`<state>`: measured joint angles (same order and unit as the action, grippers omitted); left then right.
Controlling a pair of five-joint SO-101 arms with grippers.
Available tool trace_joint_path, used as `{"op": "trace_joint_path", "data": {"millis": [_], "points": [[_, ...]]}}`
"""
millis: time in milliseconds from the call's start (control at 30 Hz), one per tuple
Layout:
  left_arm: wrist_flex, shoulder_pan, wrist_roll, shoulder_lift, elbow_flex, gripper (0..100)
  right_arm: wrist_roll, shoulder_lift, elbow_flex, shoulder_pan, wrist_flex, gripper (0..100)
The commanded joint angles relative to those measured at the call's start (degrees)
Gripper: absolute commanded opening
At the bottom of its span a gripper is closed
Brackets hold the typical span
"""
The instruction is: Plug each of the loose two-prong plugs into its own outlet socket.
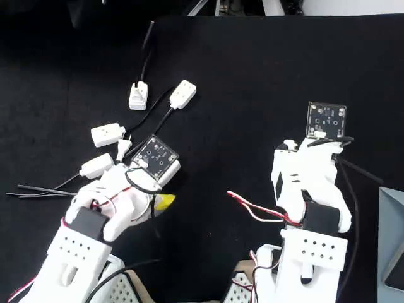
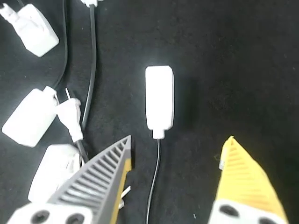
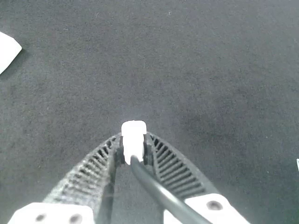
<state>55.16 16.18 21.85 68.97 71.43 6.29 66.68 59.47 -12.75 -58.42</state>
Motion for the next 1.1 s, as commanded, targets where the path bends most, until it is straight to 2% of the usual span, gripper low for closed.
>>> {"op": "trace_joint_path", "data": {"millis": [0, 233, 400, 533, 833, 933, 1067], "points": [[-8.9, 0.7, -0.5, -6.7, 0.4, 30, 0.4, 0.9, -0.7, 0.9, 0.7, 1.4], [-21.3, -5.5, -0.3, -25.6, -4.5, 30, 0.4, 0.9, -0.7, 0.9, 0.7, 1.4], [-22.4, -10.9, 0.0, -37.8, -12.4, 30, 0.4, 0.9, -0.7, 0.9, 0.7, 1.4], [-21.4, -14.0, 0.0, -41.5, -17.2, 30, 0.4, 0.9, -0.7, 0.9, 0.7, 1.4], [-12.7, -11.5, -0.4, -41.6, -24.4, 30, 0.4, 0.9, -0.7, 0.9, 0.7, 1.4], [-13.4, -9.1, -0.6, -42.4, -23.3, 30, 0.4, 0.9, -0.7, 0.9, 0.7, 1.4], [-18.8, -8.7, -2.6, -42.5, -20.4, 31, 0.4, 0.9, -0.7, 0.9, 0.6, 1.4]]}}
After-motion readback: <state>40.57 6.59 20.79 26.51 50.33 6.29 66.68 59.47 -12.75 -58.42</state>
